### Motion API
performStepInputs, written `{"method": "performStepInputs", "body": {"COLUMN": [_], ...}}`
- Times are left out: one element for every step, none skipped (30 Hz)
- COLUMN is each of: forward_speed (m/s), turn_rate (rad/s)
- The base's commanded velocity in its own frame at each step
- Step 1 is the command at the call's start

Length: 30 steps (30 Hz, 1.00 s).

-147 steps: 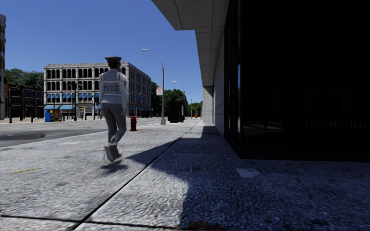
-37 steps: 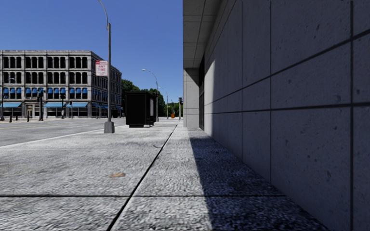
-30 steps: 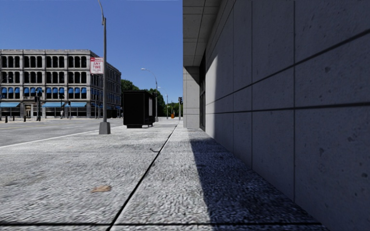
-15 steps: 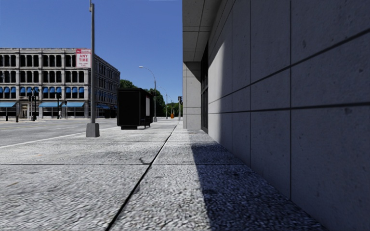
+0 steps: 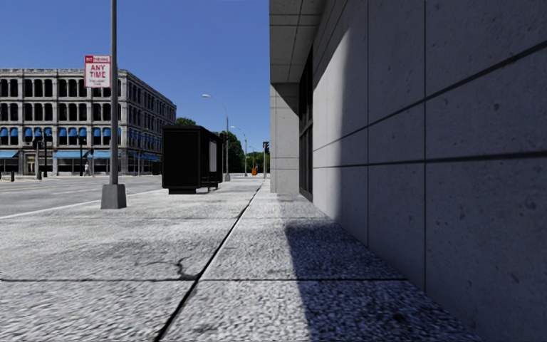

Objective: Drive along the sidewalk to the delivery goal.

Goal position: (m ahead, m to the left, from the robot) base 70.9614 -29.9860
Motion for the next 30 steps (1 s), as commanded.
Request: {"method": "performStepInputs", "body": {"forward_speed": [2.00, 2.00, 2.00, 2.00, 2.00, 2.00, 2.00, 2.00, 2.00, 2.00, 2.00, 2.00, 2.00, 2.00, 2.00, 2.00, 2.00, 2.00, 2.00, 2.00, 2.00, 2.00, 2.00, 2.00, 2.00, 2.00, 2.00, 2.00, 2.00, 2.00], "turn_rate": [0.00, 0.00, 0.00, 0.00, 0.00, 0.00, 0.00, 0.00, 0.04, 0.04, 0.08, 0.10, 0.10, 0.10, 0.10, 0.10, 0.10, 0.10, 0.10, 0.11, 0.12, 0.18, 0.18, 0.19, 0.20, 0.20, 0.20, 0.20, 0.20, 0.20]}}
